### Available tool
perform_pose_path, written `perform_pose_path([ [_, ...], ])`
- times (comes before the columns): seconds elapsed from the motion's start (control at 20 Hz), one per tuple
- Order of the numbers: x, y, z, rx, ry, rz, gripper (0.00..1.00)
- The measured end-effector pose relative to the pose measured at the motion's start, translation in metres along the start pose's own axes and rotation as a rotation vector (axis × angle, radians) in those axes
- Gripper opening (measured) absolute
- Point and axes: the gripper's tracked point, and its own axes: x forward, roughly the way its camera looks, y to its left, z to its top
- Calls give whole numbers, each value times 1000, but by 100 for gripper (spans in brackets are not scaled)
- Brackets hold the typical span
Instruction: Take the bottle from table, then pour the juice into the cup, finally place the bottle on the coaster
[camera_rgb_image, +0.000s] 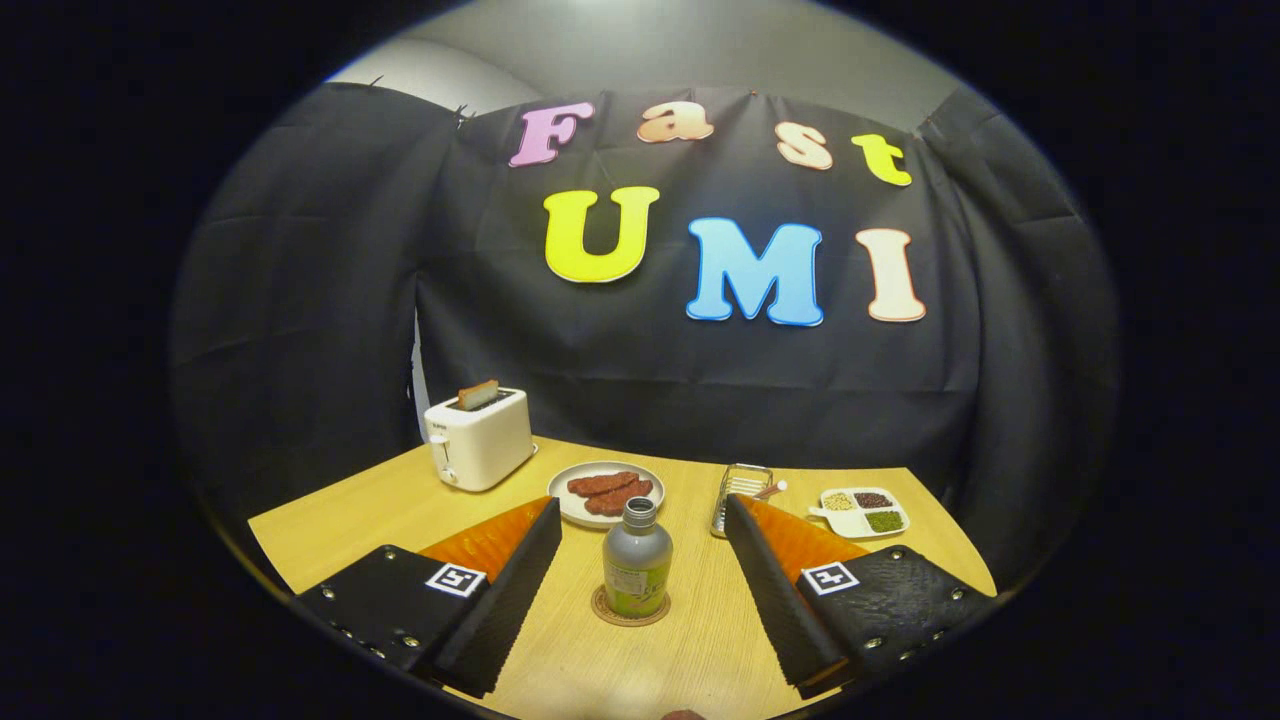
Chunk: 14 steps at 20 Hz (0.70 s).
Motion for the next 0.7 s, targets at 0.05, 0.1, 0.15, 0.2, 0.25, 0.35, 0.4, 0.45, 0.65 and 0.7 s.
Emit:
perform_pose_path([
  [0.05, -8, -1, 6, 6, -13, -11, 99],
  [0.1, -17, -3, 15, 13, -28, -22, 99],
  [0.15, -26, -6, 23, 18, -43, -38, 99],
  [0.2, -35, -7, 31, 22, -61, -49, 99],
  [0.25, -44, -8, 36, 25, -76, -62, 99],
  [0.35, -56, -9, 44, 31, -97, -80, 99],
  [0.4, -62, -10, 45, 31, -101, -89, 99],
  [0.45, -69, -11, 45, 30, -102, -97, 99],
  [0.65, -88, -11, 45, 24, -116, -125, 99],
  [0.7, -92, -12, 42, 16, -115, -131, 99],
])
